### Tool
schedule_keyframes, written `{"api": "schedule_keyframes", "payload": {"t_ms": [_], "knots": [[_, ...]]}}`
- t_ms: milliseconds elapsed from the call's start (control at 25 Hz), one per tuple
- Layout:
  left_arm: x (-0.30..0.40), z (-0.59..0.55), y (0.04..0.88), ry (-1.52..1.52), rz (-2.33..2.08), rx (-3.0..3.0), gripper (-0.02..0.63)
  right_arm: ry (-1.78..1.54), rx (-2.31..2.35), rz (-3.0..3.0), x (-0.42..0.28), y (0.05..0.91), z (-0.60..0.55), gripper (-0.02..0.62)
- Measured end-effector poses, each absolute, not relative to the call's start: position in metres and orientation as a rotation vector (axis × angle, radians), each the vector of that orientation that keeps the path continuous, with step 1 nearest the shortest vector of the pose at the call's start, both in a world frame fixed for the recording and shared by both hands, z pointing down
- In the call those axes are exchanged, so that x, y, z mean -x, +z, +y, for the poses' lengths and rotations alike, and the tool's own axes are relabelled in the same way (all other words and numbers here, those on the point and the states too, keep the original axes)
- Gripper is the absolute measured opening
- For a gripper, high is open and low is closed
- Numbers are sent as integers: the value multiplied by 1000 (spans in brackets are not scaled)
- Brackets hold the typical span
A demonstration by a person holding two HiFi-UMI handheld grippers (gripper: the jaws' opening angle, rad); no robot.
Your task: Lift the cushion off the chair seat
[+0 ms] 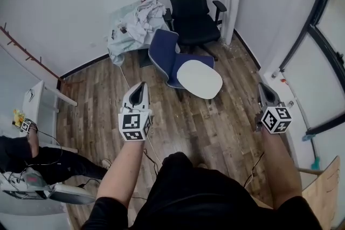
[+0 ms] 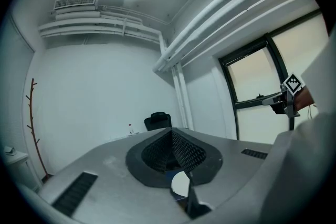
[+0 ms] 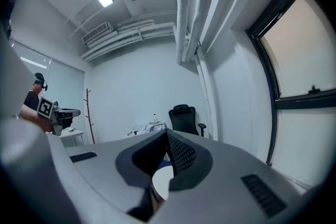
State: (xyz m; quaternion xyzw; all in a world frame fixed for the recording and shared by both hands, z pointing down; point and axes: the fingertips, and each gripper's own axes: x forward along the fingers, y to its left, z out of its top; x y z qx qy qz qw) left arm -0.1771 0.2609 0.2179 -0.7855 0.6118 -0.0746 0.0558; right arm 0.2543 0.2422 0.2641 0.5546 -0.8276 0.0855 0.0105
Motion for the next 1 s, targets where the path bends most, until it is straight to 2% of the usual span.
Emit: {"api": "schedule_keyframes", "payload": {"t_ms": [400, 800, 1000], "knots": [[181, 214, 230, -237, 1799, 2404, 5, 291, -1747, -2543, -252, 277, 201, 11], [185, 112, 253, -202, 1768, 2477, 5, 310, -1800, -2472, -253, 284, 127, 11], [190, 52, 253, -202, 1728, 2513, 5, 321, -1816, -2480, -229, 282, 77, 11]]}}
